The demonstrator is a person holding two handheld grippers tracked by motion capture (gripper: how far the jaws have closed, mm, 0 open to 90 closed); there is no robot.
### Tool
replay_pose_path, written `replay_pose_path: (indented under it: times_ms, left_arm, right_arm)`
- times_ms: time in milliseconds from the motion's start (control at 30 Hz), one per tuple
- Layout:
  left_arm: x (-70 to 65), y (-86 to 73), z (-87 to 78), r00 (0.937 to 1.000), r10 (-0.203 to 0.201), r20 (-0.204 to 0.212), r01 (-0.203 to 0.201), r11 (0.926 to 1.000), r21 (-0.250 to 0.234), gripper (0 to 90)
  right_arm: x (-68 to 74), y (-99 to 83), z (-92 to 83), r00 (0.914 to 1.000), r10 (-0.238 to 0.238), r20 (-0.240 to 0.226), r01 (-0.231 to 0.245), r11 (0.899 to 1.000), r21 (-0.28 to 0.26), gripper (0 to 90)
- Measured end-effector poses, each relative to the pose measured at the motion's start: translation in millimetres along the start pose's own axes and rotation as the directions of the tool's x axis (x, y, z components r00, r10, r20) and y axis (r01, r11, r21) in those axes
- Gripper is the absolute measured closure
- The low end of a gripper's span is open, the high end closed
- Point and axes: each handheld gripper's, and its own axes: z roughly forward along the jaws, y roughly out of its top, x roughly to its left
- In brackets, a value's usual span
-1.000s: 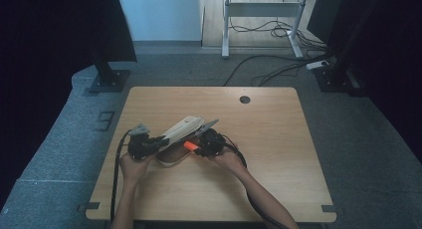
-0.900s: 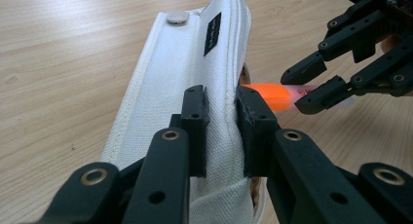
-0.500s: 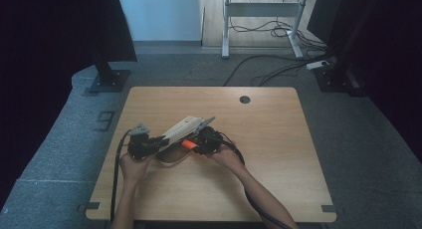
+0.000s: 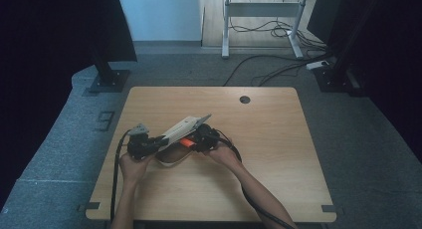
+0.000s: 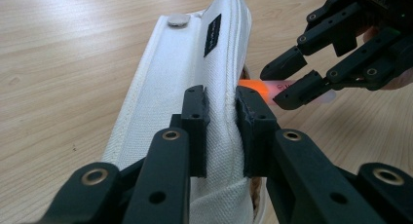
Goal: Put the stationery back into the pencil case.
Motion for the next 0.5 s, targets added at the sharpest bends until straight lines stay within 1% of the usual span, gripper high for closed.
replay_pose_path:
  times_ms: [167,500]
  left_arm:
    - [-0.2,0.2,0.0,1.0,0.001,0.0,-0.001,1.0,0.0,75.7]
    - [-1.2,0.2,0.3,1.0,0.004,0.0,-0.004,1.0,0.0,75.6]
  right_arm:
    - [-0.9,2.6,0.6,1.0,0.0,0.003,0.0,1.0,0.0,65.8]
    - [-4.0,6.5,7.3,0.9999,0.002,0.011,-0.002,1.0,0.004,65.8]
